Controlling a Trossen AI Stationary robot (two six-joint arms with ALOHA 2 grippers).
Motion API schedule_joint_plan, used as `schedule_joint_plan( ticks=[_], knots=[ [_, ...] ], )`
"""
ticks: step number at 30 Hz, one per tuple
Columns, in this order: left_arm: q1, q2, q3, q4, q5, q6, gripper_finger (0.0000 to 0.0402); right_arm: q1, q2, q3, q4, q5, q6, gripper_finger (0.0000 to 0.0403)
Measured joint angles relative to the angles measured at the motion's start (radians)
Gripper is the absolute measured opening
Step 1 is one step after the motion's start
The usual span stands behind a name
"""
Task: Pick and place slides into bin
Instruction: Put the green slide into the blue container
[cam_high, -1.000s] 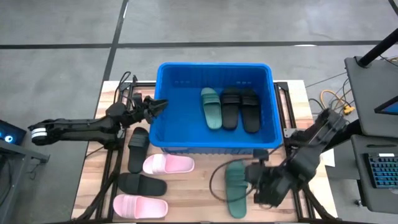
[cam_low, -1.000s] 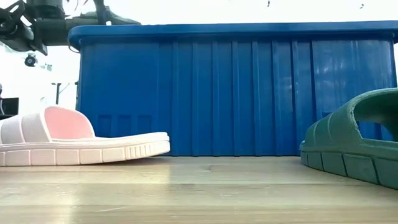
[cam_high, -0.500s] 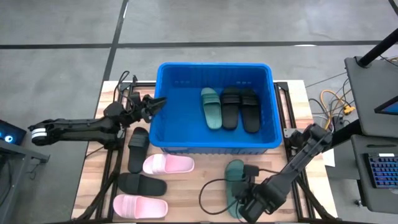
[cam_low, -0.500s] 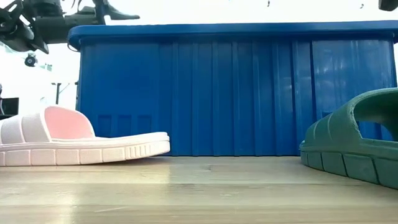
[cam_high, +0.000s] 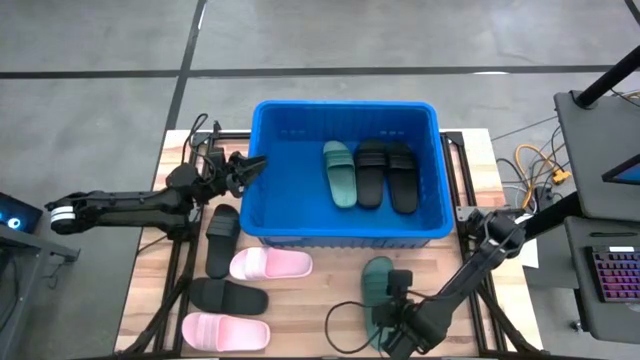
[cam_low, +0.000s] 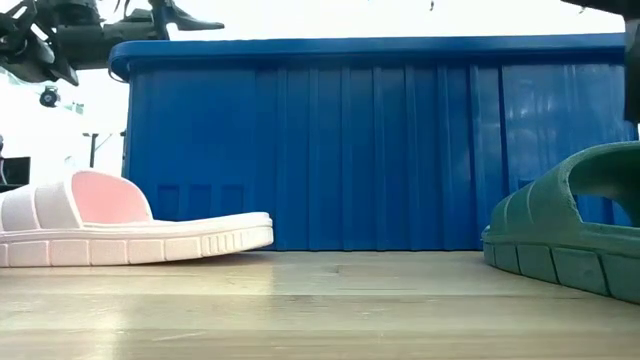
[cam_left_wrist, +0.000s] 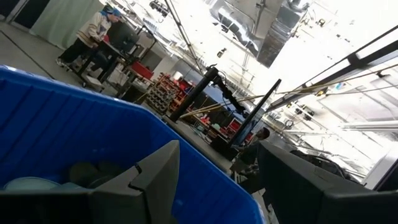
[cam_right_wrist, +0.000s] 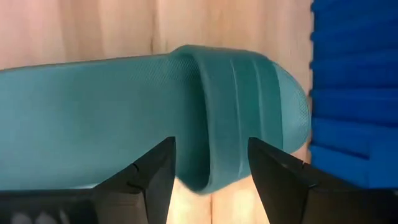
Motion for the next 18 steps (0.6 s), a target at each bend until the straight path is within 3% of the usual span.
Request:
schedule_joint_plan(
  ticks=[11, 18],
  knots=[
    [0.000, 0.001, 0.000, -0.002, 0.015, 0.001, 0.0201, 0.000, 0.057, -0.032, 0.011, 0.046, -0.029, 0.0191],
    [0.000, 0.001, 0.000, -0.002, 0.018, 0.001, 0.0201, 0.000, 0.075, -0.044, 0.007, 0.112, 0.055, 0.0174]
  ],
)
